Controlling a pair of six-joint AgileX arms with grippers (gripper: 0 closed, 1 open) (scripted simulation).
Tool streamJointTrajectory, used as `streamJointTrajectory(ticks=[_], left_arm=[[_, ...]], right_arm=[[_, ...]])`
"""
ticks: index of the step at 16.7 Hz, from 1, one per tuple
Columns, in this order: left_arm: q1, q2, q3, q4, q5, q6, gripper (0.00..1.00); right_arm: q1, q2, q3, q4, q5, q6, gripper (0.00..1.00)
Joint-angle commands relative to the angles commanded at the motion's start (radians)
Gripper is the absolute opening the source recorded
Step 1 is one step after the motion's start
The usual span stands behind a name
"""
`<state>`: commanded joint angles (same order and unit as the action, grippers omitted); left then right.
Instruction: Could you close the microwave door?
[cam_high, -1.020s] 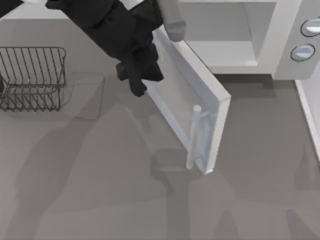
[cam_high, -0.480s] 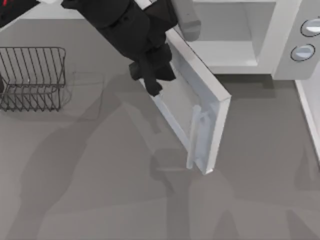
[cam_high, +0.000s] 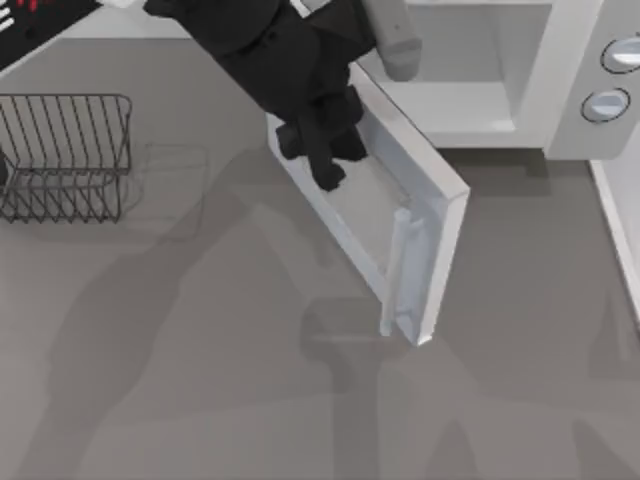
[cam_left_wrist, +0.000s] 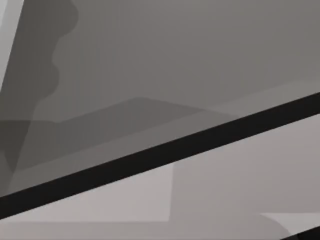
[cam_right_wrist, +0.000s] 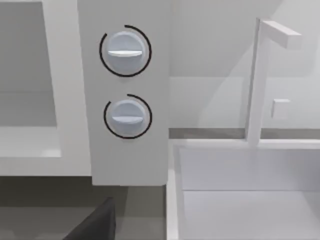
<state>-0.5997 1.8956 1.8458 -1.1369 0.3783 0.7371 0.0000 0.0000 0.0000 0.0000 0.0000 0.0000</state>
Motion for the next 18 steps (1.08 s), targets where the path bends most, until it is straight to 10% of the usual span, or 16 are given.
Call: streamJointTrajectory(ticks=[18], left_arm=[[-0.054,0.053,0.059,-0.008,-0.019,-0.059,0.00]], right_arm=[[0.000,0.000,0.000,0.000,0.000,0.000,1.00]])
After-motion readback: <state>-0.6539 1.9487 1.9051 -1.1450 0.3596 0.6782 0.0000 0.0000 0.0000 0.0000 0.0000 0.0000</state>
